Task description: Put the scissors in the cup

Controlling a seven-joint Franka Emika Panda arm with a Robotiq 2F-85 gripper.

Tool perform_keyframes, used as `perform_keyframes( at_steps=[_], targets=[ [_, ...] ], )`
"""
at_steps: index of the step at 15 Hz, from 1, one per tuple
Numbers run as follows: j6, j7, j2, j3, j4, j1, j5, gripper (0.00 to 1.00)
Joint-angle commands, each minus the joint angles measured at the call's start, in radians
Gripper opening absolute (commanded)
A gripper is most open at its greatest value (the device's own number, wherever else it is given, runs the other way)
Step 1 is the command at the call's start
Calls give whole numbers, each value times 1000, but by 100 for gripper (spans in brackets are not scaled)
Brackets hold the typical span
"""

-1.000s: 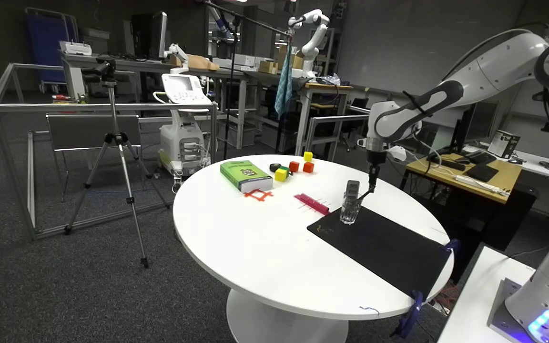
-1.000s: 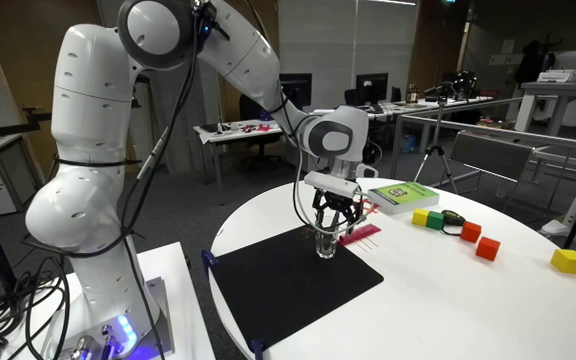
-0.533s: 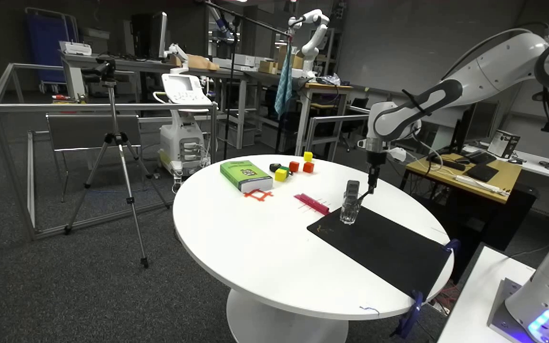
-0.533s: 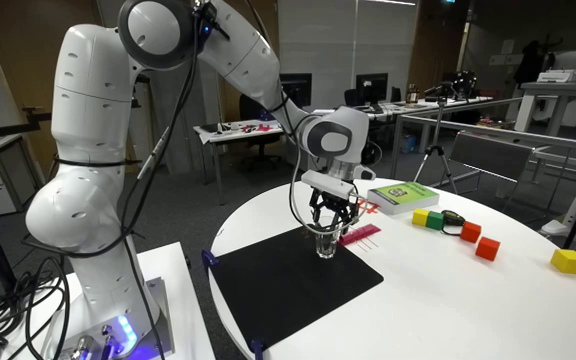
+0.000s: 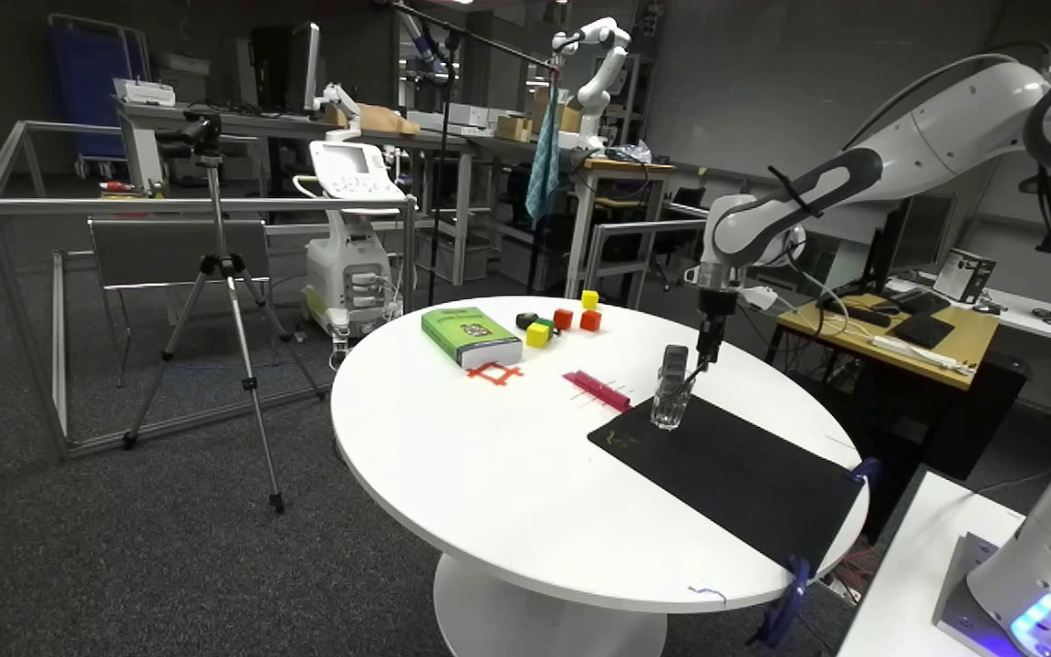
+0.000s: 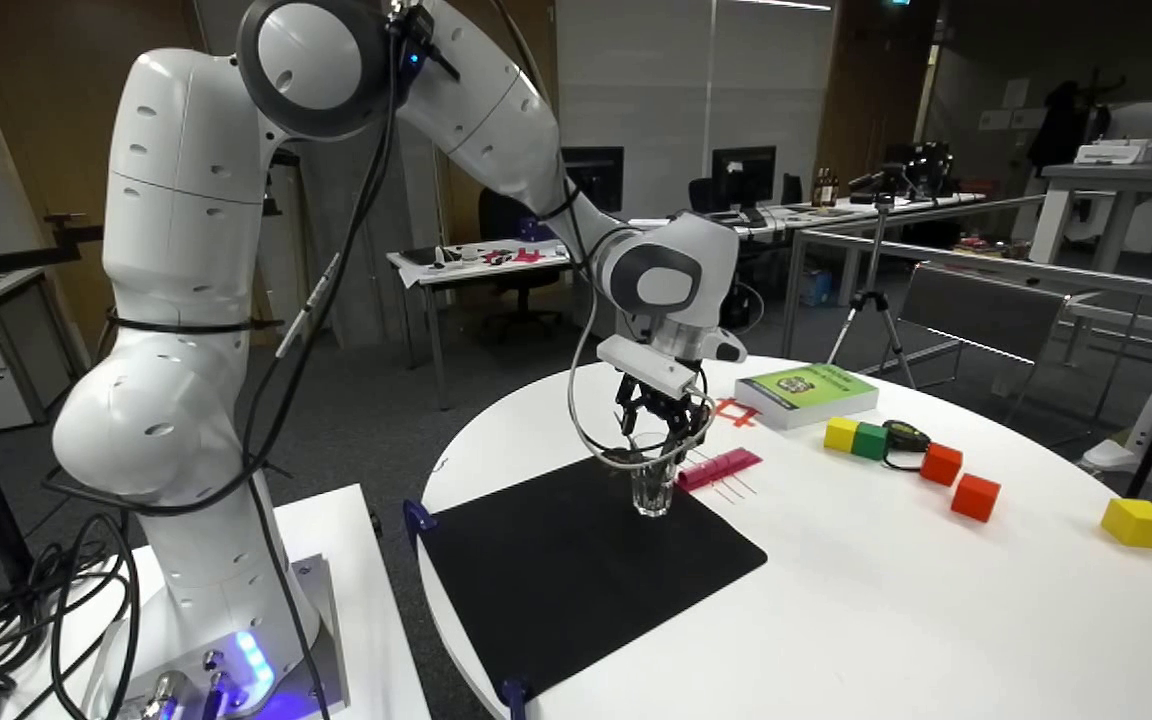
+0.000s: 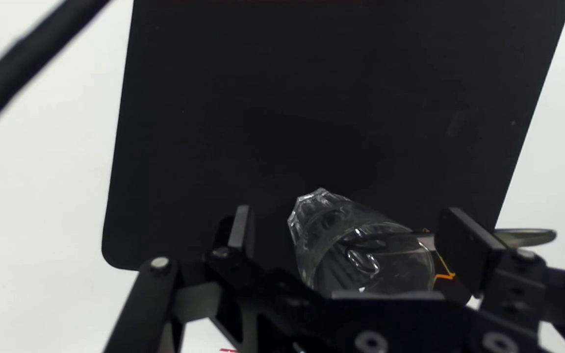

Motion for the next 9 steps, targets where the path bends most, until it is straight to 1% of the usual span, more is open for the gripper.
perform_keyframes(
  at_steps=[1, 6, 9],
  targets=[
    [-12, 32, -16, 7, -4, -1, 35, 100],
    [69, 120, -20, 10, -21, -1, 138, 100],
    [131, 142, -23, 15, -30, -3, 197, 100]
  ],
)
